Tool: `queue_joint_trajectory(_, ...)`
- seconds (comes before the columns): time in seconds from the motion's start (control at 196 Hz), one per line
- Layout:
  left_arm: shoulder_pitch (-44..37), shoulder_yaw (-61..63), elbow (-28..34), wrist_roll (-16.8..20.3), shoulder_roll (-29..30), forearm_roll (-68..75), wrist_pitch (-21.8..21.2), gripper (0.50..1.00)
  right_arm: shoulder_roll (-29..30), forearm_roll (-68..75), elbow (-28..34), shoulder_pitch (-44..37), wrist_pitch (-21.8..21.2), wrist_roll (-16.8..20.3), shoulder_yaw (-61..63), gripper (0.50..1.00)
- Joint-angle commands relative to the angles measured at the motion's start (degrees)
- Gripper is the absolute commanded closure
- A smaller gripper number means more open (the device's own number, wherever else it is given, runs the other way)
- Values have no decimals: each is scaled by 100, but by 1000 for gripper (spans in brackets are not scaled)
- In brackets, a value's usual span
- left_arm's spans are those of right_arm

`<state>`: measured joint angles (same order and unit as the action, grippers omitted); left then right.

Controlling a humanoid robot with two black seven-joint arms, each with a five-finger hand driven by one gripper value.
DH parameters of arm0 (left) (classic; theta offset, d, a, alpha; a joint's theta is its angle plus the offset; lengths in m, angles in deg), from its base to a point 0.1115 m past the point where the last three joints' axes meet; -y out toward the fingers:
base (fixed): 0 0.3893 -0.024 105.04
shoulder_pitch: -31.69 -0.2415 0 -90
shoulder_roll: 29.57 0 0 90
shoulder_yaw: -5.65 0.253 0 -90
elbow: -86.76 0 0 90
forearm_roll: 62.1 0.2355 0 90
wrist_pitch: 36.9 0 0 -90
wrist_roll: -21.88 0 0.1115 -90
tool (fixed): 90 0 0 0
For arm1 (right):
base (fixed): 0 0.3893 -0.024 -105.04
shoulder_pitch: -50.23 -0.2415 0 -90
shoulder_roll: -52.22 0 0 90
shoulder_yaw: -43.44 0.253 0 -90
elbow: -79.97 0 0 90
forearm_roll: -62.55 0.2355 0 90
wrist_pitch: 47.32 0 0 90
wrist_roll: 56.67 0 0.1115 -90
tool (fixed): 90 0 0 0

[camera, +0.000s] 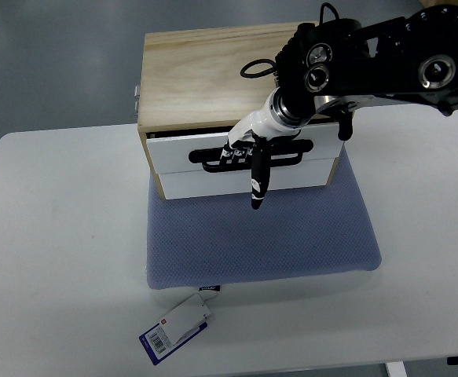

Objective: Open wood drawer with right hand
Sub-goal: 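Pull the upper drawer handle toward the robot with the right hand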

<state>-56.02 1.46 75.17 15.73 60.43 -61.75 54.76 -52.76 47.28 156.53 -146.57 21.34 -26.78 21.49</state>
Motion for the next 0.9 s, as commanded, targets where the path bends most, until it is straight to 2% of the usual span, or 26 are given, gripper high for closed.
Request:
queue_joint_trajectory(0.0, 0, 6, 0, 0, 0, 0, 0, 500, -14, 60, 140, -122, -2, -1, 7, 556)
queue_joint_trajectory(0.43, 0, -3, 0, 0, 0, 0, 0, 500, -14, 112, 342, -227, -151, -1, 16, 556)
queue_joint_trajectory(0.895, 0, 6, 8, 0, 0, 0, 0, 500, -181, 675, 623, -368, -696, 34, 42, 556)
